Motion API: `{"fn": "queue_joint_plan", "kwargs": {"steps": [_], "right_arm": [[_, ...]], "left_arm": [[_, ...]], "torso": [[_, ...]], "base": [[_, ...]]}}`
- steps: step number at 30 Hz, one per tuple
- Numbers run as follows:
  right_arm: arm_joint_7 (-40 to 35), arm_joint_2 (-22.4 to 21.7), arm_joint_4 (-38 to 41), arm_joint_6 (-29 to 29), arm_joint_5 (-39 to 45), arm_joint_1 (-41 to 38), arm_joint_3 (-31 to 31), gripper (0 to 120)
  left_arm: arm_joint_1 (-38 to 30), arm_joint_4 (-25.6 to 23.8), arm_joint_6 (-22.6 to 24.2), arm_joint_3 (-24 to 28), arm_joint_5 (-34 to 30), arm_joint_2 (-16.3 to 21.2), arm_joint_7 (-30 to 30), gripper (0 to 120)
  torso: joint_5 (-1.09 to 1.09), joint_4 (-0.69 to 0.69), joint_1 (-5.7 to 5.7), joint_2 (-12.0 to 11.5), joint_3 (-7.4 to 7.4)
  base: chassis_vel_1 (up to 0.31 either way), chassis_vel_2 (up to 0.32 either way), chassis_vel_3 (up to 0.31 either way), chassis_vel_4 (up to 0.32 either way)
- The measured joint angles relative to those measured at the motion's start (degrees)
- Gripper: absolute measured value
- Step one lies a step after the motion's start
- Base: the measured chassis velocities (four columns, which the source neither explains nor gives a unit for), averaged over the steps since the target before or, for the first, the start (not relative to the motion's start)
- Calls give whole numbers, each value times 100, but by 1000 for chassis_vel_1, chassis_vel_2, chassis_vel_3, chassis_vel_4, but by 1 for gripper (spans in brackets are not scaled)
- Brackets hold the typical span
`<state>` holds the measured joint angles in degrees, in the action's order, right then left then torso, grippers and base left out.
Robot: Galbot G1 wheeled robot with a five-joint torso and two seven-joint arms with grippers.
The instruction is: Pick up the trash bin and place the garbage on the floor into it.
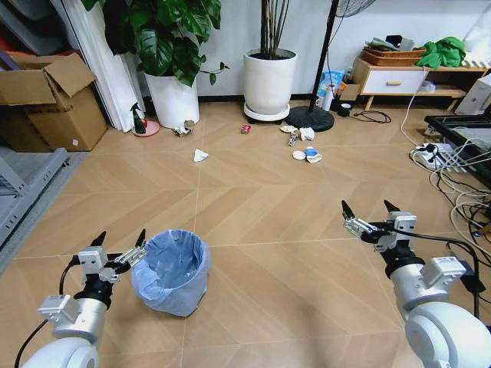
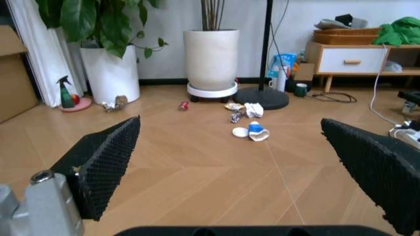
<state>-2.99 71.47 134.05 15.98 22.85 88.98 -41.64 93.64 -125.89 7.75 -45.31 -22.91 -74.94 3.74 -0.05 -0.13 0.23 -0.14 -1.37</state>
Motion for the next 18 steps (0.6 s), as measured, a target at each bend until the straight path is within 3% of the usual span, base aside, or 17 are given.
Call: {"fn": "queue_joint_plan", "kwargs": {"steps": [12, 18], "right_arm": [[-2, -22, -1, 5, 2, -3, 5, 100], [-5, -41, -1, 12, 3, 18, 11, 100]], "left_arm": [[-46, 112, 102, -11, -138, 144, 0, 100], [-153, 179, 535, -10, -238, 545, -173, 100]], "torso": [[0, 0, 0, 0, 0], [0, 0, 0, 0, 0]], "base": [[0, 0, 0, 0], [0, 0, 0, 0]]}}
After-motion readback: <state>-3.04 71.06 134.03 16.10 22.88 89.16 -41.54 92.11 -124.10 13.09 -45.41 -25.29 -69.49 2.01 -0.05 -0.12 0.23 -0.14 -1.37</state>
